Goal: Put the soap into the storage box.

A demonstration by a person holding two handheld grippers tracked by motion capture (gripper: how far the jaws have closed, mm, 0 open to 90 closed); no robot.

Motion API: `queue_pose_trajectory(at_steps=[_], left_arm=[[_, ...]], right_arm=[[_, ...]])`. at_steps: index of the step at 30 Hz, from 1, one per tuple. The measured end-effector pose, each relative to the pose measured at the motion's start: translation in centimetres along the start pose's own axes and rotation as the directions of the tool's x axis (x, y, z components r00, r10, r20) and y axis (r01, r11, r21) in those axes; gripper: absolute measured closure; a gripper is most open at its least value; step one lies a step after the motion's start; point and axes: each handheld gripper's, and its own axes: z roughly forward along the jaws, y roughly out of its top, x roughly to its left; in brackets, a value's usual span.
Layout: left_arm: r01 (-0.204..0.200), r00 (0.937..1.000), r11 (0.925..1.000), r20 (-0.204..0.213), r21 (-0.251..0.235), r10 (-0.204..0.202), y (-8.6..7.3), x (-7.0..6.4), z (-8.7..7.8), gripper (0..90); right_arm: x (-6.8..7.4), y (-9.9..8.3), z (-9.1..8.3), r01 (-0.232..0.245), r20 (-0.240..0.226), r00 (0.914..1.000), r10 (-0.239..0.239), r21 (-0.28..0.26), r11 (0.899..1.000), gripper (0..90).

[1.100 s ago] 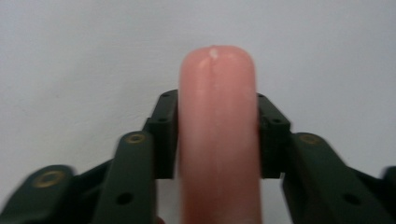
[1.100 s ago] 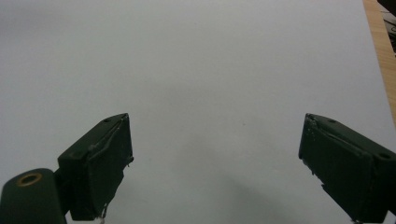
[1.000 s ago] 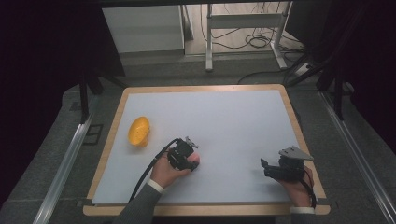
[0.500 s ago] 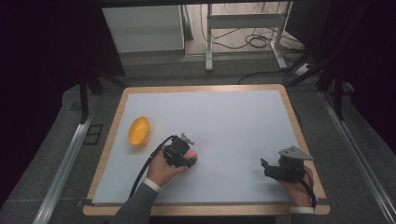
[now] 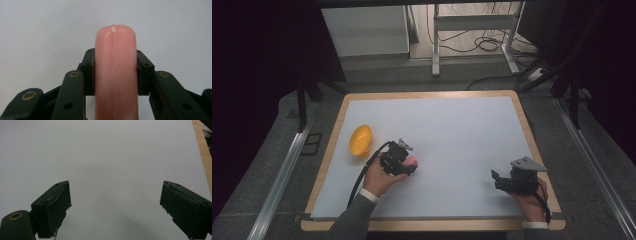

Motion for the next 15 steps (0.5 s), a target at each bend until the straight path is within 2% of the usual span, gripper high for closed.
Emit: queue_pose_trajectory(at_steps=[15], left_arm=[[0.016, 0.9998, 0.9994, -0.011, -0.029, -0.016, -0.1, 1.4, -1.7, 60.1]], right_arm=[[-0.1, 0.0, -0.1, -0.003, 0.004, 1.0000, 0.003, -0.003, 1.000, 9.4]])
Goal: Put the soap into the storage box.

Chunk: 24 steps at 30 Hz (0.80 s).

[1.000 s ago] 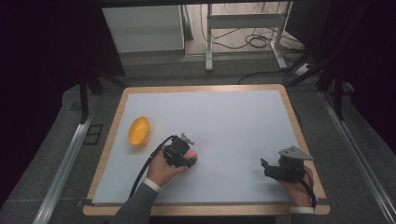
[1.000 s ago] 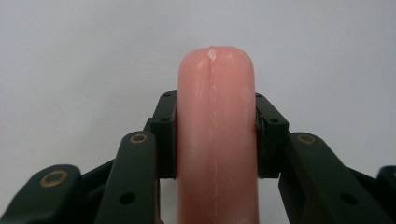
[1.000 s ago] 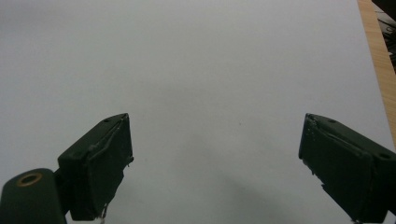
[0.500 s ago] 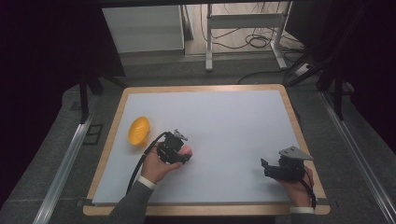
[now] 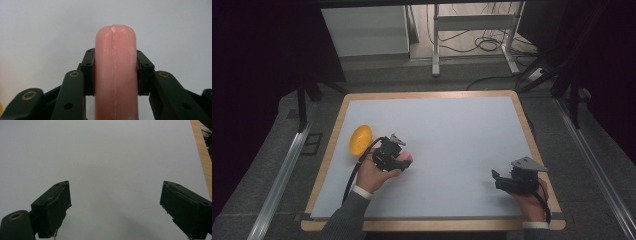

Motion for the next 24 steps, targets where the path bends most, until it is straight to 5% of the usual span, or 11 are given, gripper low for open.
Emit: queue_pose_trajectory(at_steps=[24], left_arm=[[0.036, 0.9981, 0.9993, -0.049, -0.015, -0.036, -0.6, 2.6, -1.9, 60.1]], right_arm=[[-0.1, -0.1, 0.2, 0.000, 0.005, 1.0000, 0.000, 0.012, 1.000, 9.4]])
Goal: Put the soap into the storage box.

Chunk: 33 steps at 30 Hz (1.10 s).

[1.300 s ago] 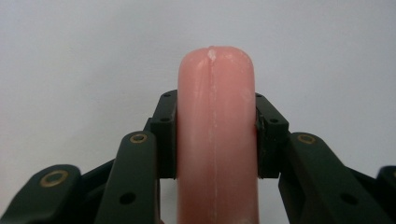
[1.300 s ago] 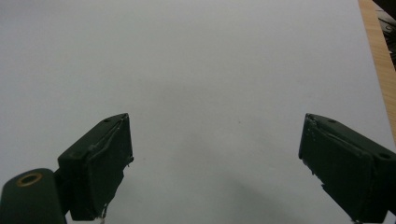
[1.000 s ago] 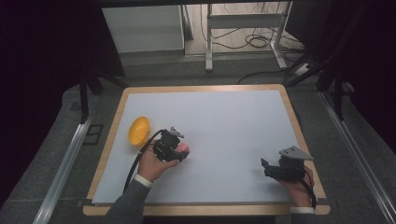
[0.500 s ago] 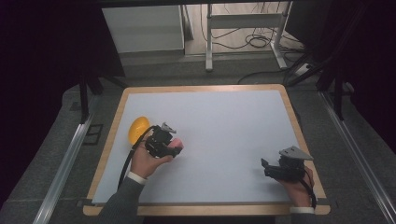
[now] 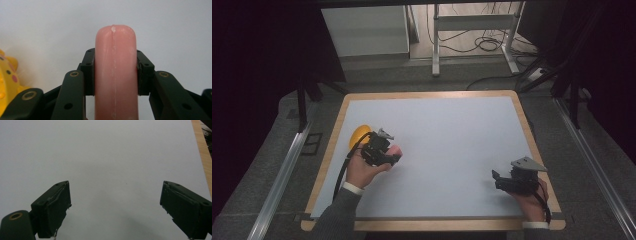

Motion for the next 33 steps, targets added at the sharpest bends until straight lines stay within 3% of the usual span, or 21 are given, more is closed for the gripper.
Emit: queue_pose_trajectory(at_steps=[33], left_arm=[[0.075, 0.9951, 0.9966, -0.062, -0.034, -0.077, -1.1, 4.2, -2.7, 60.1]], right_arm=[[0.1, 0.0, 0.1, 0.005, -0.001, 1.0000, -0.005, 0.002, 1.000, 9.4]])
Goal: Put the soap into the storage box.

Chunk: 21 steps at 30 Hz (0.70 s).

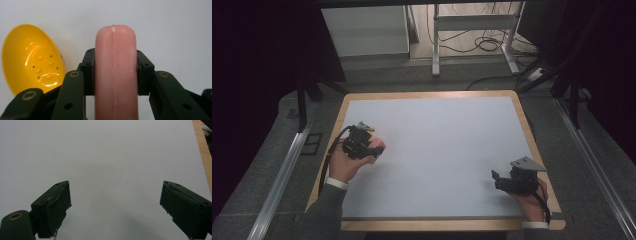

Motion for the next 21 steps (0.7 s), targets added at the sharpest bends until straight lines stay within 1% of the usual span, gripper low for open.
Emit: queue_pose_trajectory(at_steps=[10, 17, 21], left_arm=[[0.021, 0.9995, 0.9996, -0.024, 0.016, -0.021, 0.1, 1.4, -0.1, 60.1], [0.042, 0.9984, 0.9990, -0.040, 0.017, -0.041, 0.4, 2.3, -0.3, 60.1], [0.058, 0.9971, 0.9983, -0.049, 0.002, -0.058, 0.7, 2.9, -0.6, 60.1]], right_arm=[[0.1, 0.0, 0.0, 0.001, 0.000, 1.0000, -0.001, 0.002, 1.000, 9.4], [0.1, 0.0, 0.0, 0.000, 0.001, 1.0000, 0.000, 0.003, 1.000, 9.4], [0.2, -0.1, 0.2, 0.004, 0.000, 1.0000, -0.004, 0.009, 1.000, 9.4]])
